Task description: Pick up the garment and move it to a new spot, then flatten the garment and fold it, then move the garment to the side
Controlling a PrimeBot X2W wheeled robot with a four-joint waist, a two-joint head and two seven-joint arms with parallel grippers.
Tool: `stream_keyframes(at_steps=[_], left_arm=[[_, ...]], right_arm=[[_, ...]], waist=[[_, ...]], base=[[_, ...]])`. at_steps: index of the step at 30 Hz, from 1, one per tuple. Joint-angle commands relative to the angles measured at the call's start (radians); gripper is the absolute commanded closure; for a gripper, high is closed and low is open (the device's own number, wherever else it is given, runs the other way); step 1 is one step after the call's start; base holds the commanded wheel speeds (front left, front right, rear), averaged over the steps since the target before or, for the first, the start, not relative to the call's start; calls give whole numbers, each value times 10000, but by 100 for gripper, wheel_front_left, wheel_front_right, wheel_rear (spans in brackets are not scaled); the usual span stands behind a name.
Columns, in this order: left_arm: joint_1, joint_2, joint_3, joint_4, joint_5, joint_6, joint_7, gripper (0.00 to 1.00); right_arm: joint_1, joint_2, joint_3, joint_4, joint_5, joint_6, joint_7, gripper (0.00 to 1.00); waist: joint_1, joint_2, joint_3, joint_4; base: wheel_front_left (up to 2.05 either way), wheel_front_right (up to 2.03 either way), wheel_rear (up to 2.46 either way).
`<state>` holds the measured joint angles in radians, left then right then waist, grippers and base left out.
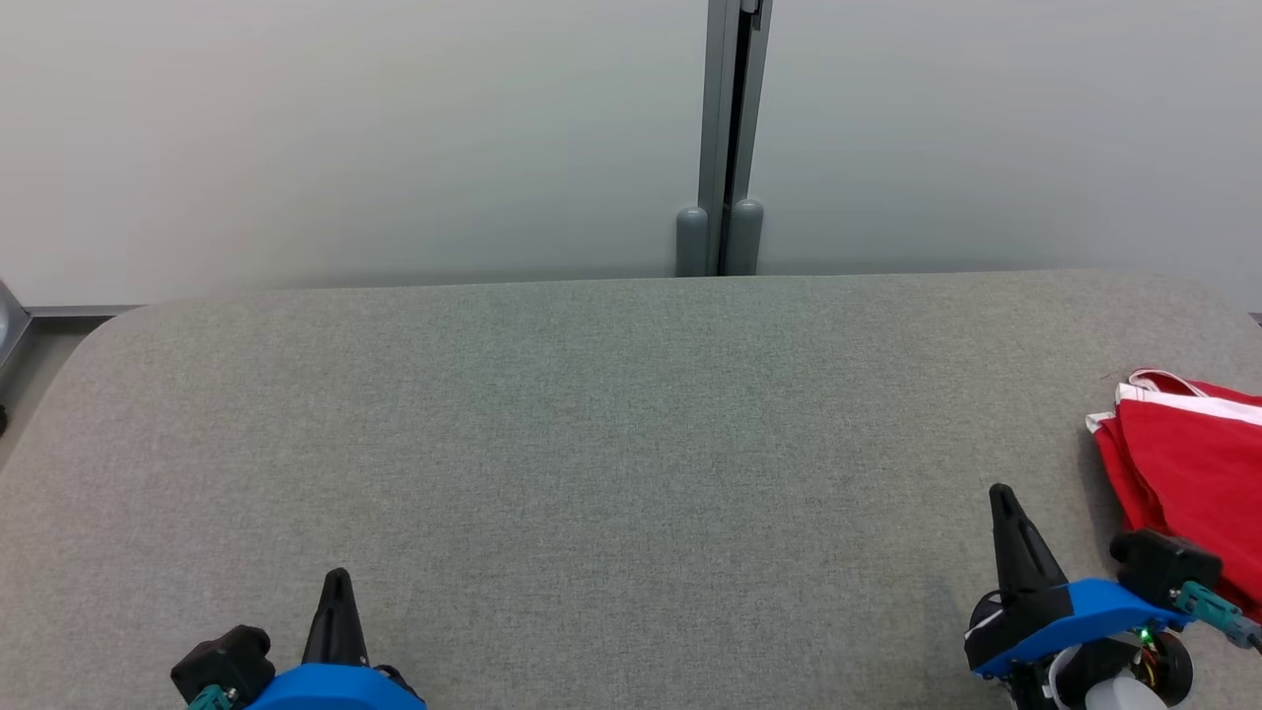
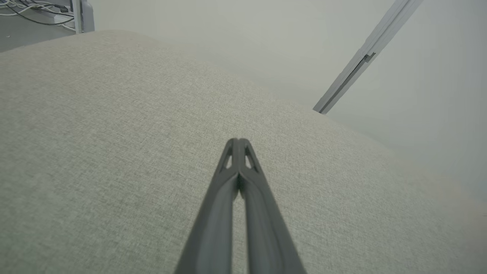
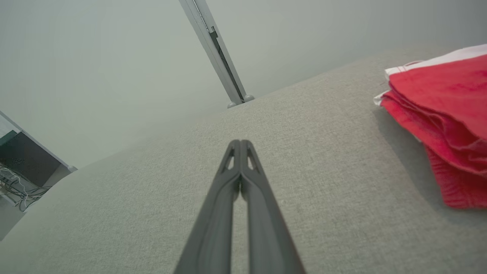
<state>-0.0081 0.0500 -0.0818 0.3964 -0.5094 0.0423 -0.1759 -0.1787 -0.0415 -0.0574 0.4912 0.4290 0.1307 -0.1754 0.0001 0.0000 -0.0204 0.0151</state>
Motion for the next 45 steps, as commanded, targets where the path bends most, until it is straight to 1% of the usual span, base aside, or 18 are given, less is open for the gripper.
stream_keyframes(at_steps=[1, 20, 21, 45], left_arm=[[-367, 2, 95, -226, -448, -101, 115, 100], [-564, 3, 593, -583, -3221, -542, 842, 100], [-564, 3, 593, -583, -3221, -542, 842, 100], [-746, 2, 1088, -937, -6018, -971, 1585, 100]], right_arm=[[-32, -55, -33, -296, 503, 0, 125, 100], [167, -73, -167, -895, 3473, 0, 848, 100], [167, -73, -167, -895, 3473, 0, 848, 100], [368, -92, -316, -1484, 6474, 0, 1589, 100]], waist=[[0, 0, 4, -2], [0, 0, 45, -29], [0, 0, 45, -29], [-1, 0, 97, -62]], base=[[0, 0, 0], [0, 0, 0], [0, 0, 0], [0, 0, 0]])
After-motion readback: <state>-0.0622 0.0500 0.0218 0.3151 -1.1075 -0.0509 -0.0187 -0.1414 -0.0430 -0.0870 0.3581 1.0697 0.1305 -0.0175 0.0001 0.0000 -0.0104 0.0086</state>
